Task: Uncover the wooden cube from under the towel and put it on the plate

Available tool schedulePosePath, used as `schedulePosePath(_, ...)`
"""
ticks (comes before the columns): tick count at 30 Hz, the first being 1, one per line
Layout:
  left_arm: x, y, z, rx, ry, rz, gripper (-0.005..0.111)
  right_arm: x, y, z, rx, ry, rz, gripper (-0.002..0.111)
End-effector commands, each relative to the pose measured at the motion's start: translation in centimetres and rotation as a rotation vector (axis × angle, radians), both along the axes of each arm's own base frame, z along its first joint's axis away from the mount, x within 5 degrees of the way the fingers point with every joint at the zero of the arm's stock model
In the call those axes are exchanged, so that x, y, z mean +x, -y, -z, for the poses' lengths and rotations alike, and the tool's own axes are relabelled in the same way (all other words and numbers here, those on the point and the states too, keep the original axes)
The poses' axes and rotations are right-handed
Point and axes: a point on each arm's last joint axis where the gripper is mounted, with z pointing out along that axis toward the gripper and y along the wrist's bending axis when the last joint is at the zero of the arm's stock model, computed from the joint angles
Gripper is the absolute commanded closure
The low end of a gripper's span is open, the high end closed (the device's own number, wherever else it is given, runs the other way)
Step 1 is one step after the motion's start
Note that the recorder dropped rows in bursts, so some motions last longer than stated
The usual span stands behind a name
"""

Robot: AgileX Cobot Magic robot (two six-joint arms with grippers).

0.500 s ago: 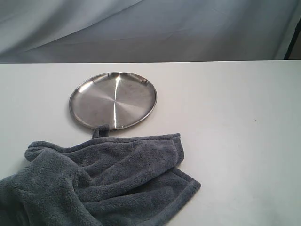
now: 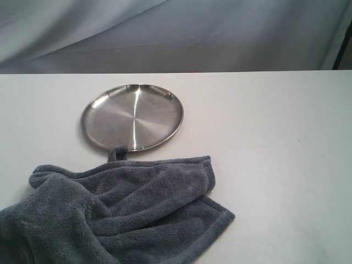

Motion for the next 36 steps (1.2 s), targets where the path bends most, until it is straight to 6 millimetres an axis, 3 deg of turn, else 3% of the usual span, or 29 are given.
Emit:
schedulePosePath(1,0.0,0.02,0.03,-0.01,0.012,-0.001,0.105,-0.03,0.03,0.08,-0.007,0.005,0.002,0.108)
schedulePosePath(34,0.0,-0.02,0.0,0.009,0.014,-0.001,0.105,-0.03,0.03,0.08,-0.007,0.005,0.002,0.108)
schedulePosePath(36,0.11,0.11,-0.78,-0.023,0.102,0.009,0.105,-0.03,0.03,0.08,-0.009,0.005,0.001,0.108)
